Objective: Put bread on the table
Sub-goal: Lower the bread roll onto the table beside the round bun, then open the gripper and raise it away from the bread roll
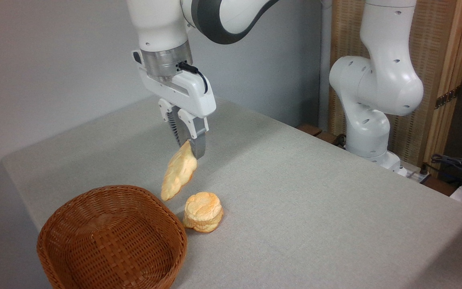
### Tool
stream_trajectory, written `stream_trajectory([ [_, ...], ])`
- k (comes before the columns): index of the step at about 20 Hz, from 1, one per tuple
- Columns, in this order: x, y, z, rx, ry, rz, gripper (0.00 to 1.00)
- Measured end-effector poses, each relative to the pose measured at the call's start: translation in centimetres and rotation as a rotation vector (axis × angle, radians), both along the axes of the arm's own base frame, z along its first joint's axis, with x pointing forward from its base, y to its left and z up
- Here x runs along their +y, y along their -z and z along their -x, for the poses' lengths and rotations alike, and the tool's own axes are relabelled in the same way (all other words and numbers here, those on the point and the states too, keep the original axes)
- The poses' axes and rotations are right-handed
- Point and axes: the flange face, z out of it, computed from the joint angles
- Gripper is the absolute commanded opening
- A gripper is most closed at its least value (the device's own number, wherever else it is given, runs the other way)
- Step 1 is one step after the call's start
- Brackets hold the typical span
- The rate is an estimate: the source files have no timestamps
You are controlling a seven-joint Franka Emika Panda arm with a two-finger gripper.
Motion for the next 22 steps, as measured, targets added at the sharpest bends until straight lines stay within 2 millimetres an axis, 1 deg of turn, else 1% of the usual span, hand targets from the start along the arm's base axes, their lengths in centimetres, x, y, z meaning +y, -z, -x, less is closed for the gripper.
stream_trajectory([
  [1, -0.3, 0.2, 0.4, 0.016, 0.008, -0.004, 0.83],
  [2, -0.6, 0.5, 0.7, 0.027, 0.014, -0.007, 0.99],
  [7, -1.7, 1.5, 1.2, 0.051, 0.039, -0.013, 1.0],
  [12, -2.0, 2.6, -0.2, 0.001, 0.036, 0.001, 1.0],
  [15, -2.1, 3.0, -0.5, 0.002, 0.034, 0.002, 1.0],
  [18, -1.8, 2.5, -0.7, -0.008, 0.028, 0.004, 1.0],
  [22, -0.9, 0.5, -1.6, -0.061, 0.014, 0.006, 1.0],
])
